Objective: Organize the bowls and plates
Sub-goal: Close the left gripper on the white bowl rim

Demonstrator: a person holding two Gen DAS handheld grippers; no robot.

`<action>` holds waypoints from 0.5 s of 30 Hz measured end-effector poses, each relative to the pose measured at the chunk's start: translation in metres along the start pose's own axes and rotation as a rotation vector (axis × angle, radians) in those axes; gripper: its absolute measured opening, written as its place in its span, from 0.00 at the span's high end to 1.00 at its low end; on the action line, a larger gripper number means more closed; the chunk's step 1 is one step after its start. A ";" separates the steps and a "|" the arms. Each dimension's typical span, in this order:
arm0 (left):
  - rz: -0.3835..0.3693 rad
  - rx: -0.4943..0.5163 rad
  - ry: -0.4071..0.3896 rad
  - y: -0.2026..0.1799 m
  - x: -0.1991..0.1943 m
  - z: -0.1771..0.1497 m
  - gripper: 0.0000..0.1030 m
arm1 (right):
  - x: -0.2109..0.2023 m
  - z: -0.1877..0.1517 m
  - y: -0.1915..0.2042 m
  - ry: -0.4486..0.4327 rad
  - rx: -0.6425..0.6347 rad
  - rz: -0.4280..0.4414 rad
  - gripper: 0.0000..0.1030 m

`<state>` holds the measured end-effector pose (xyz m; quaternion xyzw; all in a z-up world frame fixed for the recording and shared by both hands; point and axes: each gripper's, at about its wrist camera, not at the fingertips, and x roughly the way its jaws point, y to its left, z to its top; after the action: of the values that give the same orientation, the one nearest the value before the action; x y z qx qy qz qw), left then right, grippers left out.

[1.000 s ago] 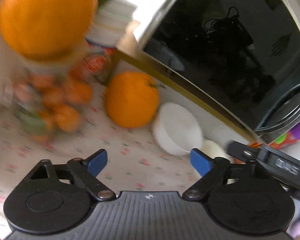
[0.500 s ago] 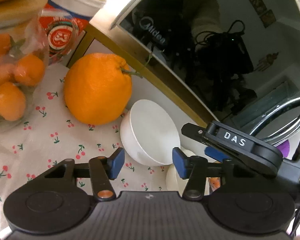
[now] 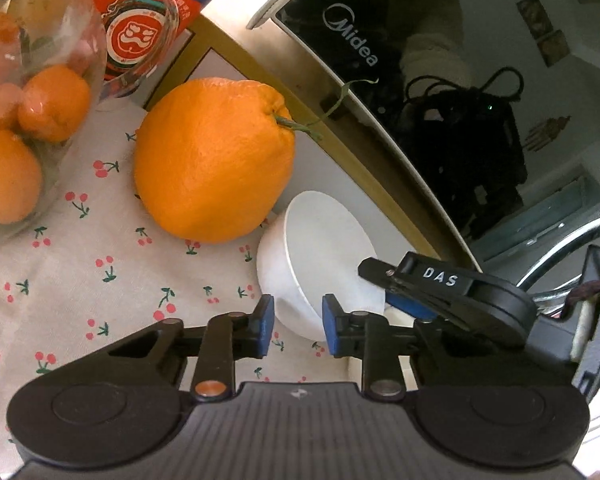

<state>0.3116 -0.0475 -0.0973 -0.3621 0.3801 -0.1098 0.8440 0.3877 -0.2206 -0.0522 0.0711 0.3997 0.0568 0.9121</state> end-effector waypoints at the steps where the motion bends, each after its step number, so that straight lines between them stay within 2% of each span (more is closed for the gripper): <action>1: -0.006 0.002 -0.003 0.000 0.000 0.000 0.82 | 0.002 0.000 0.001 0.003 0.000 -0.001 0.77; 2: -0.010 0.005 -0.007 0.000 -0.001 0.000 0.85 | 0.002 0.000 0.002 0.005 0.000 -0.003 0.84; 5: -0.014 0.017 -0.009 -0.002 0.001 -0.001 0.87 | 0.005 -0.001 0.000 0.010 0.007 0.012 0.95; 15: -0.003 0.031 -0.010 -0.003 -0.008 0.007 0.89 | -0.013 -0.003 0.001 -0.017 0.007 0.030 0.96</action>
<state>0.3110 -0.0422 -0.0879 -0.3501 0.3735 -0.1150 0.8513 0.3768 -0.2212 -0.0448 0.0807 0.3910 0.0684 0.9143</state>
